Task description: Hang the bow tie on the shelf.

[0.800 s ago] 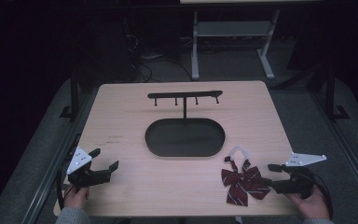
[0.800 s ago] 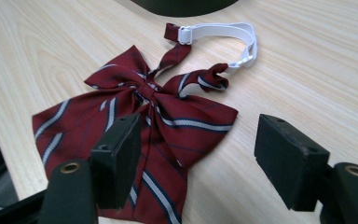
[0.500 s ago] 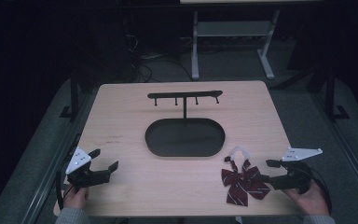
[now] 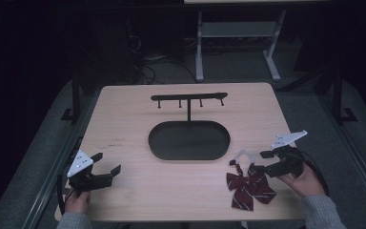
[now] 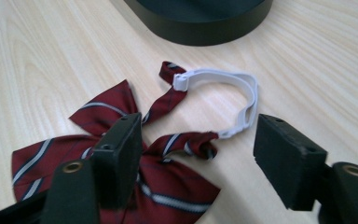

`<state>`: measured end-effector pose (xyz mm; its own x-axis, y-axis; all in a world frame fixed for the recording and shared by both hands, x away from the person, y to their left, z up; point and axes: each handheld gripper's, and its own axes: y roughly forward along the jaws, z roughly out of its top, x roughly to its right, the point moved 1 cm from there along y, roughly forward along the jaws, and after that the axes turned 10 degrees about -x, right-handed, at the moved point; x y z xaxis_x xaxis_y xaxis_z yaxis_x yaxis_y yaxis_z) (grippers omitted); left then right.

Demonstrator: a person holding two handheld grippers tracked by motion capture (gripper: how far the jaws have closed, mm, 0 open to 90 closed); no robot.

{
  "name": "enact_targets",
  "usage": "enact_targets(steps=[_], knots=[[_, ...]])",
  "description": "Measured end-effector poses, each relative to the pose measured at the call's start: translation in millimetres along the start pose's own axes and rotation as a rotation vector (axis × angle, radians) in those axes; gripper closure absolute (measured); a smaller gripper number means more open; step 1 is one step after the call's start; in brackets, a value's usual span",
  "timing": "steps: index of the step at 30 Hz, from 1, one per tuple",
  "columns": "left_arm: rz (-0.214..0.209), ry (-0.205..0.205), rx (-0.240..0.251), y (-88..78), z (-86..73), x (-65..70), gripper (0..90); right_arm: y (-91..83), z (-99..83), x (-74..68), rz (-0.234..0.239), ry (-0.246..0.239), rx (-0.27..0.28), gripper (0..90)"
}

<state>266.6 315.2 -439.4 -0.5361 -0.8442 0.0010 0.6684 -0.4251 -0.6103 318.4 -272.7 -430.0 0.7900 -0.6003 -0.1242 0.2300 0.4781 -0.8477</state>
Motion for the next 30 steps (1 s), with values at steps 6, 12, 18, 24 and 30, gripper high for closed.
enact_targets(steps=[6, 12, 18, 24, 30], knots=[[0.003, 0.011, -0.007, 1.0, 0.5, 1.2, 12.9, 11.0, 10.2, 10.1, -0.001, -0.001, -0.021, 38.7], [-0.001, 0.019, -0.011, 1.7, 1.3, 2.1, 12.8, 20.8, 17.9, 16.4, -0.025, 0.022, -0.052, 44.9], [-0.004, 0.024, -0.002, 0.2, 2.2, 2.2, 12.8, 37.6, 26.1, 22.9, -0.056, 0.03, -0.099, 54.5], [-0.007, 0.027, -0.001, 0.2, 2.6, 2.8, 12.9, 42.8, 26.6, 25.6, -0.072, 0.047, -0.12, 60.3], [-0.006, 0.025, 0.004, 0.1, 2.5, 2.6, 12.8, 49.5, 23.9, 28.9, -0.079, 0.05, -0.136, 67.4]])
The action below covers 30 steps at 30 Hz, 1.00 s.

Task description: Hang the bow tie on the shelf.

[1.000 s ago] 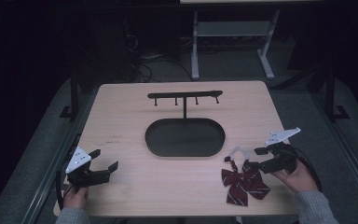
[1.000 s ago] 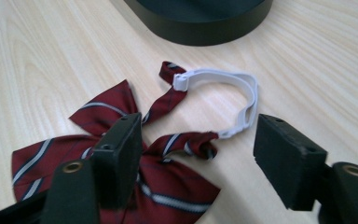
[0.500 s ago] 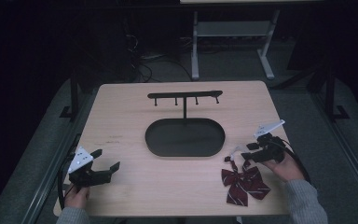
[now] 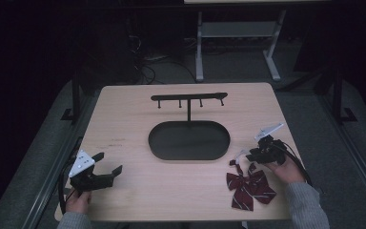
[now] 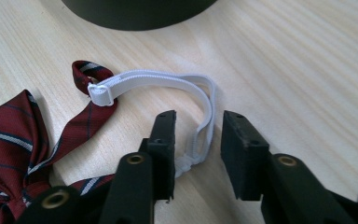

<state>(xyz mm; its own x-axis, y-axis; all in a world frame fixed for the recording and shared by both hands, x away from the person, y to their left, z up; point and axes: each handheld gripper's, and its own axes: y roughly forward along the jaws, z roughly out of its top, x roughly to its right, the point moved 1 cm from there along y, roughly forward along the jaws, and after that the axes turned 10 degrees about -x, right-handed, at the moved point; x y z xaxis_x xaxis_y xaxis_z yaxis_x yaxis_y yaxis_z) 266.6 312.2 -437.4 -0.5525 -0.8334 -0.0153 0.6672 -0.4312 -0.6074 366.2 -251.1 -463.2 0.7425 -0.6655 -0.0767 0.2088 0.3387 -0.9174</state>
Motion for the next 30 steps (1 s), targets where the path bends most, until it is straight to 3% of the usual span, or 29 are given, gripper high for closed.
enact_targets(steps=[7, 14, 20, 30], knots=[[0.0, 0.003, -0.006, -0.1, 0.1, 0.3, 12.8, 1.0, -3.0, 0.2, 0.008, 0.013, 0.012, 80.3], [0.004, -0.007, 0.001, -0.5, -0.2, 0.1, 12.8, 0.9, -3.3, -0.1, 0.02, 0.01, 0.01, 86.1], [0.004, -0.005, -0.003, -0.3, -0.3, -0.1, 12.8, -1.7, -3.6, -1.7, 0.04, 0.01, 0.018, 87.1], [0.004, -0.006, -0.002, -0.1, -0.4, 0.4, 12.9, -17.9, -4.0, -10.3, 0.065, -0.006, 0.08, 87.3]])
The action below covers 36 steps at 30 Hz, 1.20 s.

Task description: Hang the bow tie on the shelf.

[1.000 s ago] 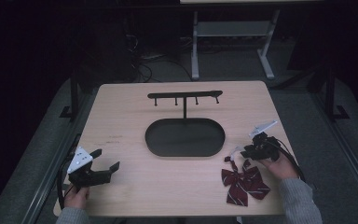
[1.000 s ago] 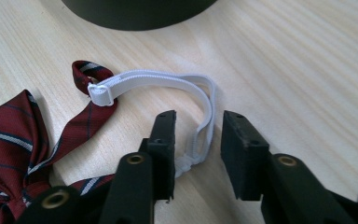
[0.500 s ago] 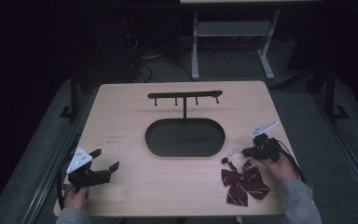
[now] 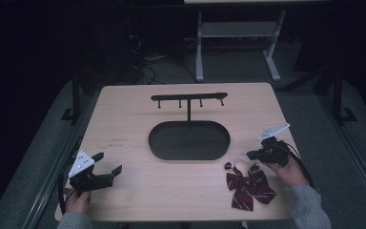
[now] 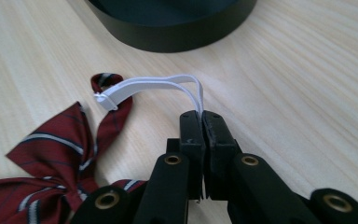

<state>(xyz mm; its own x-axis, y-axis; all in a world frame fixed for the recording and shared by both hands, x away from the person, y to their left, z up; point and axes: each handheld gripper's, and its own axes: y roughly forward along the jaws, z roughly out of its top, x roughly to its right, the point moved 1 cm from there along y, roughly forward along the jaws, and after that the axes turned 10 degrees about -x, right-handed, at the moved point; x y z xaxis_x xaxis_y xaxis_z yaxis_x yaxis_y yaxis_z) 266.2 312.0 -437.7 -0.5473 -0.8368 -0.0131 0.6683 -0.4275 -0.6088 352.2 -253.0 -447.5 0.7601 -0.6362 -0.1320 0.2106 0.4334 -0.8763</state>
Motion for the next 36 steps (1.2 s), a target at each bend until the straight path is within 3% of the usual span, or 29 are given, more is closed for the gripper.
enact_targets(steps=[9, 16, 29, 36], knots=[[0.0, 0.001, -0.004, -0.2, -0.2, 0.0, 12.9, -14.2, 5.2, -10.9, 0.011, -0.028, 0.051, 87.3], [-0.002, 0.002, -0.007, -0.3, -0.1, 0.7, 12.8, -20.8, 15.2, -21.4, 0.006, -0.074, 0.073, 87.3], [-0.012, 0.0, -0.004, 1.3, 0.0, 0.3, 12.8, -29.8, 24.1, -30.2, 0.039, -0.09, 0.1, 87.4], [-0.011, 0.001, -0.006, 2.5, 0.9, 0.9, 12.8, -36.9, 35.7, -37.7, 0.04, -0.134, 0.114, 87.5]])
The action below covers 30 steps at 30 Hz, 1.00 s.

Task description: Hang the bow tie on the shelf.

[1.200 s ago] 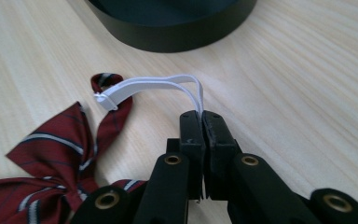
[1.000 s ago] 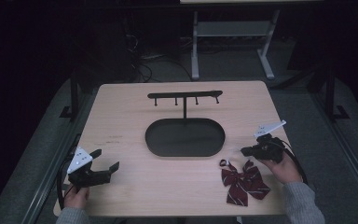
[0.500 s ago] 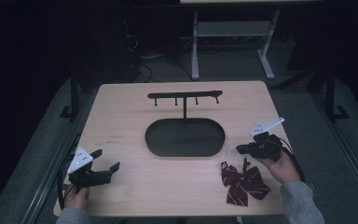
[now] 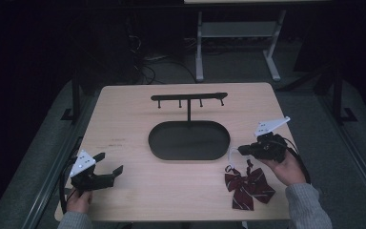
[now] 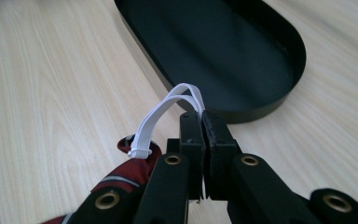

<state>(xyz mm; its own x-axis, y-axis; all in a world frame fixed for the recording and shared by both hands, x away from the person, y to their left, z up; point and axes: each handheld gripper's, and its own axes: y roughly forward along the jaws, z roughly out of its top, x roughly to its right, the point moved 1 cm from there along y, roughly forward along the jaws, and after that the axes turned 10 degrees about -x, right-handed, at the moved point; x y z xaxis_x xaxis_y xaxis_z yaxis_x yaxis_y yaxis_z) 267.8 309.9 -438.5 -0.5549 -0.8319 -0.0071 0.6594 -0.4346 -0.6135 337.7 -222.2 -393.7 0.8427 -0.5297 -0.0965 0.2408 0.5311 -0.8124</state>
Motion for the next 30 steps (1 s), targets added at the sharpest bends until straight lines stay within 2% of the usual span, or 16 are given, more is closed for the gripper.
enact_targets(steps=[12, 29, 30], knots=[[-0.009, 0.006, 0.003, 0.3, 0.6, 0.2, 12.8, -6.2, 22.5, -8.8, 0.003, -0.047, 0.024, 87.5], [-0.015, 0.006, 0.007, 1.0, 1.1, 0.5, 12.8, -10.3, 57.8, -12.0, 0.016, -0.093, 0.032, 87.4], [-0.014, 0.006, 0.006, 0.5, 1.2, 0.3, 12.8, -9.6, 63.0, -12.0, 0.012, -0.107, 0.028, 87.5]])
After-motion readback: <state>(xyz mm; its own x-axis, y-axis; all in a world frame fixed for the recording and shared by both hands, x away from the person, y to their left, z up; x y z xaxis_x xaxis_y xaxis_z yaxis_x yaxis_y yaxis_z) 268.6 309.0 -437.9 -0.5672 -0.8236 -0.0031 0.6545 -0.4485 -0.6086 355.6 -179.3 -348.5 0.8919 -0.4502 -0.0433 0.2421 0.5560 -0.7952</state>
